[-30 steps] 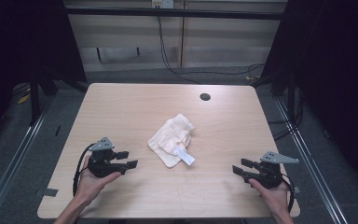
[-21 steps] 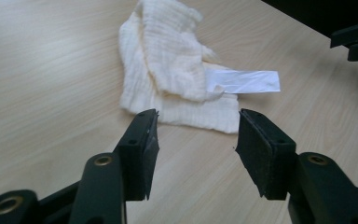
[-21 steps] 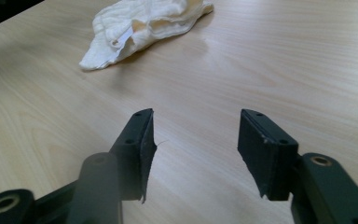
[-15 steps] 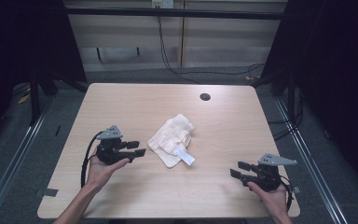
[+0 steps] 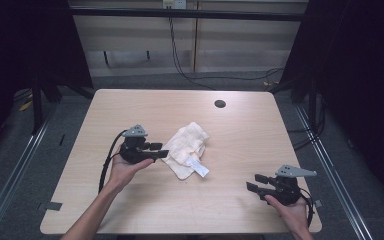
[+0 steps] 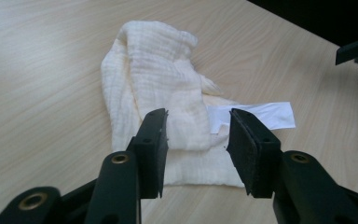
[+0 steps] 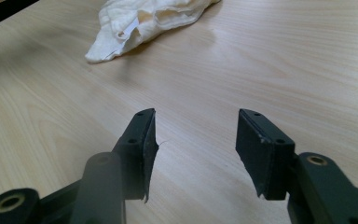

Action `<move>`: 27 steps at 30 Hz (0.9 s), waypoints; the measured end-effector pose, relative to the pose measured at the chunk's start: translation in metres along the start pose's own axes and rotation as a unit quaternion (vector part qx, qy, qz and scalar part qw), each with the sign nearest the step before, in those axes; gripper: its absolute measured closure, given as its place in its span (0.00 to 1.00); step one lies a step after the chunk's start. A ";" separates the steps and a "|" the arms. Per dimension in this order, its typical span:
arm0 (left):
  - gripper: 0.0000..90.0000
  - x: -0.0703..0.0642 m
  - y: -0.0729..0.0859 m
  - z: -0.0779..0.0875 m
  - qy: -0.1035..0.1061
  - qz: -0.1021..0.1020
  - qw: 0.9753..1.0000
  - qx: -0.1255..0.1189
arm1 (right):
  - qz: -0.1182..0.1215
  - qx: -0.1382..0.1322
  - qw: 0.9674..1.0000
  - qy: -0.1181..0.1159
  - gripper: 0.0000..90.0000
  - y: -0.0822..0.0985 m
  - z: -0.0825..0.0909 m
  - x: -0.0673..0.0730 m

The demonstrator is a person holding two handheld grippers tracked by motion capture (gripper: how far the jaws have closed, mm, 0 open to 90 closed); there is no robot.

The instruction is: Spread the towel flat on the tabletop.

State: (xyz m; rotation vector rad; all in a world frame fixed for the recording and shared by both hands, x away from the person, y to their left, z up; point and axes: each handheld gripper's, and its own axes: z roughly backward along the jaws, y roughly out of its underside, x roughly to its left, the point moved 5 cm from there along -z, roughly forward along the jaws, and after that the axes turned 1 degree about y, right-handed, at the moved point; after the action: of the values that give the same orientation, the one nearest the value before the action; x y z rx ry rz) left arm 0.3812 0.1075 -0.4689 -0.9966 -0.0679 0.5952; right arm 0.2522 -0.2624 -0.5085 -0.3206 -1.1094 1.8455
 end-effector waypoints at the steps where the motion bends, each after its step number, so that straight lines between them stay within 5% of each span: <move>1: 0.66 0.000 -0.001 -0.002 -0.002 -0.003 1.000 0.002 | 0.002 0.001 1.000 -0.001 0.52 0.000 -0.001 0.000; 3: 0.77 0.001 -0.002 -0.005 -0.002 -0.021 1.000 0.017 | 0.002 0.006 1.000 -0.002 0.52 0.001 -0.002 0.000; 5: 0.79 0.006 -0.003 -0.007 -0.003 -0.017 1.000 0.021 | 0.002 0.006 1.000 -0.005 0.52 0.001 -0.002 0.000; 12: 0.72 0.021 0.008 -0.030 0.004 0.009 0.999 0.036 | 0.002 0.004 1.000 -0.004 0.51 0.001 -0.002 0.000; 17: 0.69 0.017 0.027 -0.047 0.015 0.011 0.998 0.064 | 0.005 0.009 1.000 -0.006 0.51 0.002 -0.003 0.001; 22: 0.61 0.020 0.030 -0.050 0.017 0.025 0.998 0.057 | 0.010 0.013 1.000 -0.009 0.51 0.003 -0.005 0.003; 27: 0.71 0.018 0.034 -0.054 0.010 0.016 0.997 0.070 | 0.012 0.020 1.000 -0.002 0.50 0.004 -0.004 0.003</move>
State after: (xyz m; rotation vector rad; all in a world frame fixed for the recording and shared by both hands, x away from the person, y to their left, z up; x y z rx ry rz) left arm 0.3988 0.0882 -0.5299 -0.8693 0.0074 0.6108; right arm 0.2508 -0.2582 -0.5133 -0.3084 -1.0750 1.8870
